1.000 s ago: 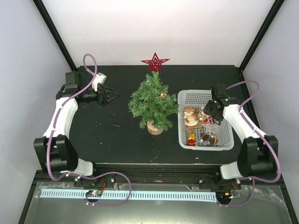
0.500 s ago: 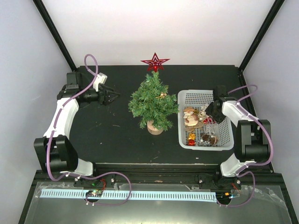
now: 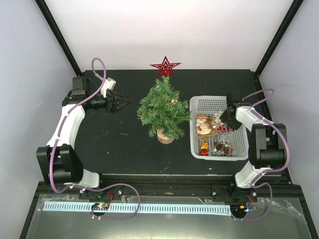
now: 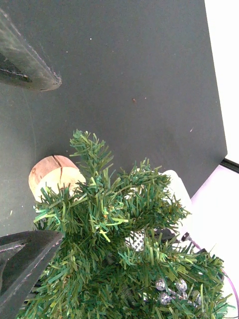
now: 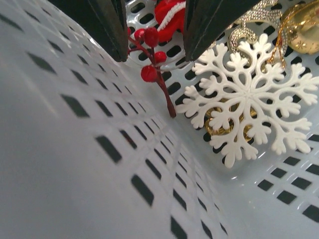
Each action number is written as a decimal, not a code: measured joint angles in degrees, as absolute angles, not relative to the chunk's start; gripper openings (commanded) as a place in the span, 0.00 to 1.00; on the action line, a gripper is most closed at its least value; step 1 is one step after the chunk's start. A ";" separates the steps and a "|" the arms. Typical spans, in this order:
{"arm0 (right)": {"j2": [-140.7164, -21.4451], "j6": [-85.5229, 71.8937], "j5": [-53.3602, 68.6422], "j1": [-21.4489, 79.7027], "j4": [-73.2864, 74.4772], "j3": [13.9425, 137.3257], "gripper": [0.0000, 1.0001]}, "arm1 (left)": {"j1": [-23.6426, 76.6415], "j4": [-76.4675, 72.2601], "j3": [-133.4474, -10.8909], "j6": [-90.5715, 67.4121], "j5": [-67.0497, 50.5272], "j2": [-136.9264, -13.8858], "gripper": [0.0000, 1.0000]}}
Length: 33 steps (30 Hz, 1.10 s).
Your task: Decorate the small christmas tree
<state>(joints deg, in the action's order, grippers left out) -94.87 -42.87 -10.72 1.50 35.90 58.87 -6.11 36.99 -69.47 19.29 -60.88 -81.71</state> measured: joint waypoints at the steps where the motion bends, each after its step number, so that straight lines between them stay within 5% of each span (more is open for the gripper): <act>1: -95.29 -42.70 -11.05 1.50 35.77 59.09 0.29 | -6.02 36.97 -69.47 19.29 -60.88 -81.71 0.77; 12: -97.36 -41.50 -11.53 1.52 34.39 59.22 0.14 | -5.91 36.95 -69.47 19.29 -60.90 -81.71 0.77; 33: -85.93 -38.76 -11.86 1.52 35.20 57.28 0.15 | -5.87 36.99 -69.47 19.25 -60.90 -81.71 0.77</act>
<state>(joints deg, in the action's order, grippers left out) -85.93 -38.76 -11.86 1.52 35.20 57.28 -5.87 36.99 -69.47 19.25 -60.90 -81.71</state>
